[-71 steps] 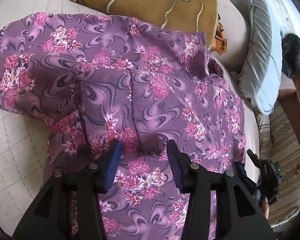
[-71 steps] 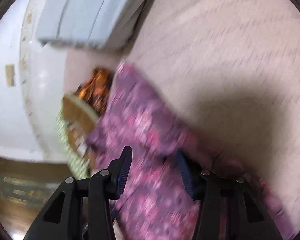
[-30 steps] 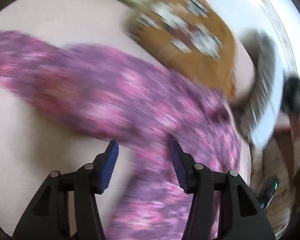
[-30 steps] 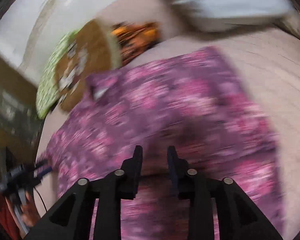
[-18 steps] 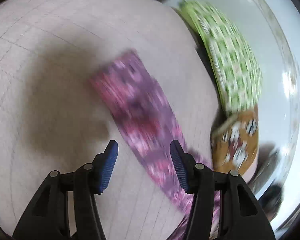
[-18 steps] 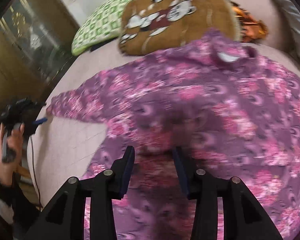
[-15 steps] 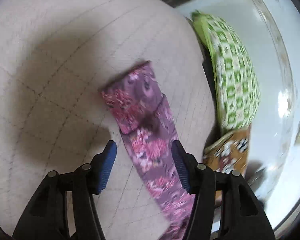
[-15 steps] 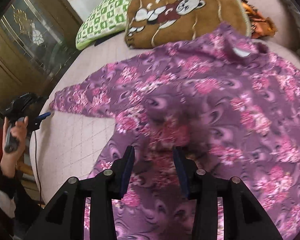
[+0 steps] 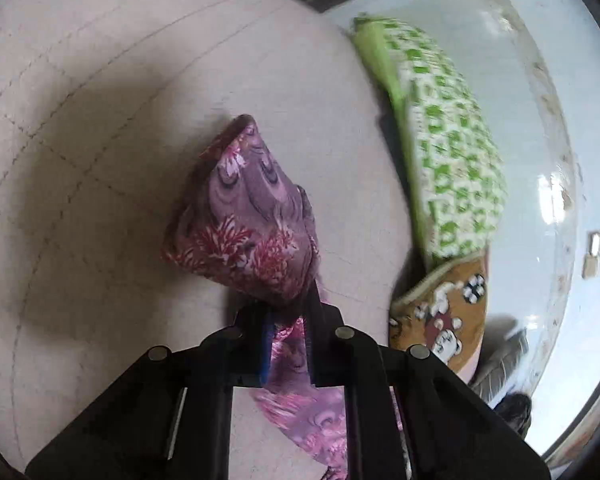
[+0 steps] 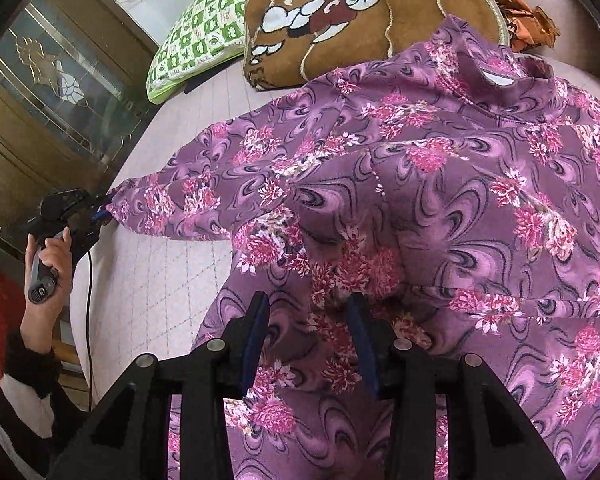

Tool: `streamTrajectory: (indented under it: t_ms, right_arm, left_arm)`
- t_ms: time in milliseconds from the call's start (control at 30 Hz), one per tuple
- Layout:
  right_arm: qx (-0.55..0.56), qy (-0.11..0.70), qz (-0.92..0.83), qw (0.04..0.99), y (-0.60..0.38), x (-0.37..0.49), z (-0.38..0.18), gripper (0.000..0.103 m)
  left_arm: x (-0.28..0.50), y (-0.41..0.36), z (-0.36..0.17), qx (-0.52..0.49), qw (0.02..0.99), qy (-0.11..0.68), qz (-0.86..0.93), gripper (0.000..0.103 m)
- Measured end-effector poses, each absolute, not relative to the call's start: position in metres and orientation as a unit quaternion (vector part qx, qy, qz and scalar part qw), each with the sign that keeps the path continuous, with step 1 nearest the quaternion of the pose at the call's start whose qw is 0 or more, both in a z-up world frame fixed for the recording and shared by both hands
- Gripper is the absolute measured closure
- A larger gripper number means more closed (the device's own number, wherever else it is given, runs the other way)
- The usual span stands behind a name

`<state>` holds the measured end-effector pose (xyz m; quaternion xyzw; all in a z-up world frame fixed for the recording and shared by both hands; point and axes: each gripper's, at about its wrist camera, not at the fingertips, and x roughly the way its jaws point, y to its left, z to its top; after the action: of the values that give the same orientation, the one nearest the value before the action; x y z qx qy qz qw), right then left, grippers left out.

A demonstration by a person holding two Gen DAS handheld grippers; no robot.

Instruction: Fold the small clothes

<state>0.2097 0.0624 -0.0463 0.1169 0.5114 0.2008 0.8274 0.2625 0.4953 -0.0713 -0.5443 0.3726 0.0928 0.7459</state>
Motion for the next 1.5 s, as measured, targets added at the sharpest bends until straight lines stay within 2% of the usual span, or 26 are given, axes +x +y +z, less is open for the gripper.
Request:
streamTrajectory:
  t_ms: [333, 533, 800, 1067, 1100, 1167, 1300, 1367, 1433, 1500]
  right_arm:
    - [0.154, 0.495, 0.177, 0.837, 0.020, 0.194, -0.035, 0.060]
    - [0.183, 0.485, 0.139, 0.844, -0.032, 0.179, -0.030, 0.059]
    - [0.227, 0.478, 0.089, 0.844, -0.114, 0.160, -0.035, 0.059]
    - [0.261, 0.478, 0.045, 0.837, -0.179, 0.143, -0.051, 0.059]
    - [0.264, 0.478, 0.040, 0.837, -0.185, 0.141, -0.052, 0.059]
    - [0.272, 0.476, 0.031, 0.836, -0.196, 0.139, -0.054, 0.059]
    - [0.287, 0.464, 0.031, 0.838, -0.203, 0.141, -0.050, 0.058]
    - [0.298, 0.456, 0.049, 0.837, -0.197, 0.149, -0.044, 0.055]
    - [0.310, 0.450, 0.076, 0.834, -0.186, 0.159, -0.041, 0.047]
    - [0.329, 0.446, 0.099, 0.826, -0.172, 0.172, -0.039, 0.045]
  left_arm:
    - [0.251, 0.381, 0.025, -0.472, 0.804, 0.361, -0.028, 0.093]
    - [0.269, 0.277, 0.049, -0.434, 0.807, 0.388, -0.098, 0.093]
    - [0.296, 0.130, 0.023, -0.402, 0.776, 0.460, -0.156, 0.093]
    - [0.297, -0.001, -0.024, -0.303, 0.757, 0.552, -0.174, 0.091]
    - [0.291, -0.014, -0.027, -0.281, 0.756, 0.564, -0.177, 0.088]
    - [0.282, -0.023, -0.023, -0.254, 0.756, 0.573, -0.186, 0.066]
    - [0.250, 0.007, 0.001, -0.268, 0.760, 0.549, -0.221, 0.059]
    - [0.234, 0.050, 0.017, -0.296, 0.777, 0.518, -0.204, 0.041]
    - [0.230, 0.090, 0.022, -0.311, 0.789, 0.501, -0.171, 0.040]
    - [0.230, 0.124, 0.020, -0.317, 0.792, 0.504, -0.138, 0.040]
